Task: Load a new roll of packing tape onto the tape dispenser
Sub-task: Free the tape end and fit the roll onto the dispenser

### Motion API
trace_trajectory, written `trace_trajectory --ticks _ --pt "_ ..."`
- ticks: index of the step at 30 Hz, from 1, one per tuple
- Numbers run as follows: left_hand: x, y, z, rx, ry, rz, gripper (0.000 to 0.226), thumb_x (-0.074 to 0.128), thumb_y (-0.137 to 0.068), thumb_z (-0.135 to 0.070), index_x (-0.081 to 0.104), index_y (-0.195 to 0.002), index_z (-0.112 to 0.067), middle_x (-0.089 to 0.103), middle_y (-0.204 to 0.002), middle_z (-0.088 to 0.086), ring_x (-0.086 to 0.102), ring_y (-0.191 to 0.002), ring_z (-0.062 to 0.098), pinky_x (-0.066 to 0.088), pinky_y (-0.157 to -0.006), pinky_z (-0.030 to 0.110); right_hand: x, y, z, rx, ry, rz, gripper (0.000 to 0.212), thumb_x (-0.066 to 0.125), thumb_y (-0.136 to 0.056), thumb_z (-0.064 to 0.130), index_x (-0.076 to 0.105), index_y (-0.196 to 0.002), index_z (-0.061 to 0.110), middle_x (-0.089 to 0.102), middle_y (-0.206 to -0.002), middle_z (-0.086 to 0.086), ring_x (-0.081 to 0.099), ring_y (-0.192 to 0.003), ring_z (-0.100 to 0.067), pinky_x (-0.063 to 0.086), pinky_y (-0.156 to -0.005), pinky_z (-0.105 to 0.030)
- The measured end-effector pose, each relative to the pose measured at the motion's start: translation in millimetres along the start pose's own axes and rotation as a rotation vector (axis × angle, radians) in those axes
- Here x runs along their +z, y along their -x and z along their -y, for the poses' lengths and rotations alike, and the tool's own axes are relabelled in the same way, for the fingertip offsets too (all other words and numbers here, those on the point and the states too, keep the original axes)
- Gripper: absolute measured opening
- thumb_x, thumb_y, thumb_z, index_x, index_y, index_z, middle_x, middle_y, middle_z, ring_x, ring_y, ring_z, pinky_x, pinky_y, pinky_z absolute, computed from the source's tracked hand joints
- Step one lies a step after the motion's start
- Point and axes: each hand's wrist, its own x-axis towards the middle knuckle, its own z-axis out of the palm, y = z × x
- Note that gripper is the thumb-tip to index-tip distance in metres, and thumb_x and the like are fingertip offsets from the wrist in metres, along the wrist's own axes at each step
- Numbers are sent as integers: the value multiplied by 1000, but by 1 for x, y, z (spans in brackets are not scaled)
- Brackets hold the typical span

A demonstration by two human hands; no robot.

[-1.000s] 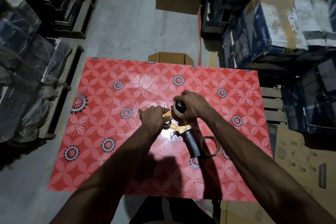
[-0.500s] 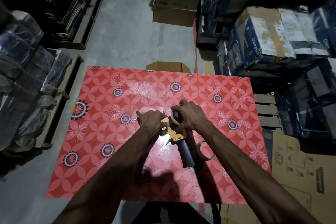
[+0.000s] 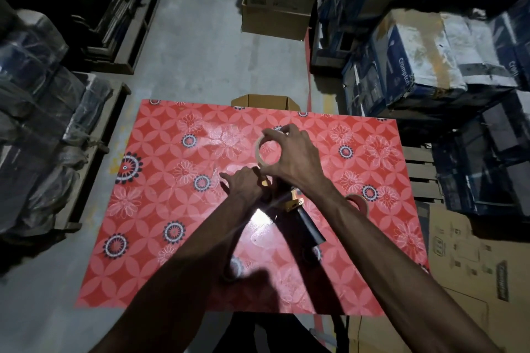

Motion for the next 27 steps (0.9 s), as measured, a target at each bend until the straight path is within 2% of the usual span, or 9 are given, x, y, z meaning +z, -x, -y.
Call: trace_trajectory --ticks 3,5,7,9,13,16,19,23,27 --pt "34 -15 24 1 35 -50 22 59 -99 -51 73 -98 -33 75 -90 -5 71 -101 20 19 -120 73 -16 -1 1 115 -333 -8 83 87 -72 50 55 -148 37 56 -133 -1 50 -117 -15 45 -94 -32" --pt "41 -10 32 40 -10 -107 29 54 -98 -51 74 -109 -34 78 -95 -7 73 -104 21 13 -120 72 -23 7 -3 212 -575 -2 84 91 -74 40 55 -150 35 61 -140 -2 55 -122 -15 49 -102 -37" --pt "23 11 25 115 87 -149 27 53 -102 -41 73 -119 -34 78 -96 -4 73 -97 23 33 -115 57 -29 22 -1 318 -851 -14 77 89 -80 36 54 -149 41 63 -141 -1 61 -124 -18 58 -97 -42" --pt "2 28 22 173 208 -284 27 55 -106 -36 72 -127 -31 79 -99 1 74 -86 24 56 -95 42 -39 39 4 394 -1061 5 65 84 -87 33 56 -145 42 68 -133 -3 65 -118 -20 62 -81 -35" --pt "-46 75 24 242 770 -466 36 55 -110 -34 61 -146 -33 76 -117 -8 78 -87 12 62 -77 23 -59 77 14 365 -1160 24 30 74 -97 35 67 -126 38 71 -123 1 70 -108 -20 66 -81 -40" --pt "-86 121 23 407 1074 -297 53 54 -103 -55 52 -153 -41 71 -134 -12 77 -100 6 54 -93 22 -67 101 23 377 -1230 45 16 65 -102 36 72 -116 35 71 -115 3 71 -95 -18 63 -75 -38" --pt "-110 153 25 536 908 -169 73 64 -84 -69 50 -153 -50 65 -146 -14 72 -113 4 56 -97 30 -68 117 30 345 -1289 98 22 58 -106 33 76 -118 29 74 -120 1 73 -98 -16 60 -78 -35" --pt "-117 171 21 550 584 -167 98 88 -60 -73 45 -147 -61 61 -141 -26 65 -118 0 53 -95 25 -65 128 34 243 -1289 126 27 61 -102 26 79 -119 15 45 -159 20 54 -138 -2 54 -105 -39" --pt "-113 172 24 514 590 -280 77 93 -59 -64 65 -129 -45 74 -112 -21 69 -99 -3 52 -79 15 -63 144 47 222 -1320 99 26 53 -108 21 78 -107 15 47 -158 19 68 -118 2 58 -80 -23"
